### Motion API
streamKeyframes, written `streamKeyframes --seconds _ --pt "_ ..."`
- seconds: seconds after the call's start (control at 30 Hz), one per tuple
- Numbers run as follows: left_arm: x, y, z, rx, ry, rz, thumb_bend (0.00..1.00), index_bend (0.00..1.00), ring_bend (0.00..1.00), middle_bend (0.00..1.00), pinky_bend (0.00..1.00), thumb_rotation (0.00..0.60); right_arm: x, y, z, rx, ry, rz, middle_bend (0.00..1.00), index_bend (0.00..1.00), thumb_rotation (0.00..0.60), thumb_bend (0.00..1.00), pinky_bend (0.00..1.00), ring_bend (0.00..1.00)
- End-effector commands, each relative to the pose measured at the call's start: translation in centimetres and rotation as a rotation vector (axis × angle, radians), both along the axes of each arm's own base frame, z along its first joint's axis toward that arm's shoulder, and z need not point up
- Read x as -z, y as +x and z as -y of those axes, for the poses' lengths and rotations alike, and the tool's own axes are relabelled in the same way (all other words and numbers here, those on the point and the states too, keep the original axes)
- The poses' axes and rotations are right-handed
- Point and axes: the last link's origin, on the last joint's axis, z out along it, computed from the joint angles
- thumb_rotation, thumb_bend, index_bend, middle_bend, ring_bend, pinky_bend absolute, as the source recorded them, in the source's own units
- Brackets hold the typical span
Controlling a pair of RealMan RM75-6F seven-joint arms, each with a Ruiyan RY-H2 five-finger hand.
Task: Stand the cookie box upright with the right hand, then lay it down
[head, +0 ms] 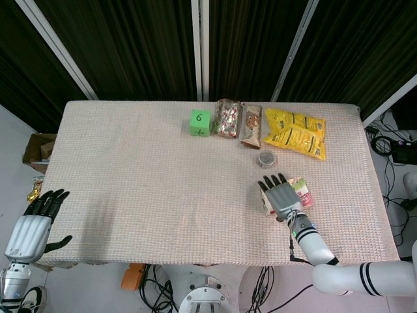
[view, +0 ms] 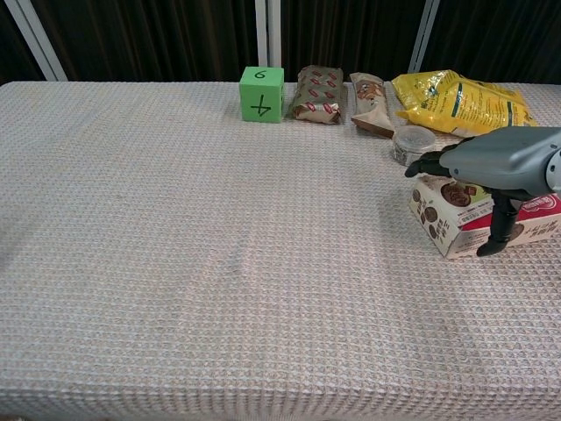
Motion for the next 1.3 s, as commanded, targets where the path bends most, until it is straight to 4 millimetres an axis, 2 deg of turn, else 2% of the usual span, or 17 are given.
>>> streamKeyframes --seconds 0.03,0.17,0.23,0.33,0.43,0.53,0.6,0.73,0.87,0.93,1.07,1.3 --pt "-0.2 -0.1 0.1 -0.002 0.004 0.001 0.02 0.11 0.08 0.1 0.19 0.6 0.3 0.5 0.3 -0.022 -0.018 0.006 0.1 0.0 0.6 0.02 0.0 0.0" --pt "-0.3 -0.3 0.2 -0.005 0.009 0.005 0.02 0.11 0.08 0.1 0.19 0.6 0.5 1.2 0.3 -0.061 -0.05 0.001 0.4 0.0 0.6 0.07 0.0 0.01" --pt "-0.3 -0.4 0.3 -0.005 0.01 0.006 0.02 0.11 0.08 0.1 0.19 0.6 0.5 1.3 0.3 -0.068 -0.059 0.011 0.49 0.0 0.6 0.09 0.0 0.05" --pt "-0.4 -0.4 0.3 -0.004 0.01 0.006 0.02 0.11 0.08 0.1 0.19 0.6 -0.1 1.9 0.1 -0.091 -0.061 0.059 0.55 0.0 0.6 0.12 0.0 0.11" --pt "-0.5 -0.5 0.3 -0.007 0.012 0.004 0.02 0.11 0.08 0.1 0.19 0.6 -1.7 3.4 0.0 -0.132 -0.085 0.179 0.56 0.0 0.6 0.13 0.0 0.11" --pt "-0.5 -0.5 0.2 -0.008 0.015 0.007 0.02 0.11 0.08 0.1 0.19 0.6 -3.8 4.7 -0.1 -0.166 -0.143 0.382 0.57 0.0 0.6 0.13 0.0 0.11" --pt "-0.5 -0.5 0.2 -0.007 0.016 0.009 0.02 0.11 0.08 0.1 0.19 0.6 -4.8 4.5 -0.5 -0.174 -0.178 0.556 0.57 0.0 0.6 0.13 0.0 0.11" --pt "-0.3 -0.7 0.0 -0.012 0.007 0.009 0.02 0.11 0.08 0.1 0.19 0.6 -4.8 1.9 -1.1 -0.168 -0.179 0.934 0.56 0.0 0.6 0.14 0.0 0.11" --pt "0.2 -0.6 -0.2 -0.008 -0.01 0.009 0.02 0.11 0.08 0.1 0.19 0.6 -2.7 -2.7 -0.9 -0.004 -0.163 1.277 0.55 0.0 0.6 0.15 0.0 0.11" --pt "0.3 -0.6 -0.3 -0.002 -0.014 0.009 0.02 0.11 0.08 0.1 0.19 0.6 -1.9 -4.1 -0.5 0.078 -0.151 1.365 0.55 0.0 0.6 0.15 0.0 0.11" --pt "1.0 -0.6 -0.4 0.003 -0.043 0.001 0.02 0.11 0.08 0.1 0.19 0.6 -0.5 -5.9 0.0 0.144 -0.082 1.414 0.55 0.0 0.6 0.18 0.0 0.11" --pt "1.3 -0.5 -0.7 0.022 -0.039 0.016 0.02 0.11 0.08 0.1 0.19 0.6 0.3 -6.5 0.1 0.118 -0.028 1.406 0.55 0.0 0.6 0.19 0.0 0.11"
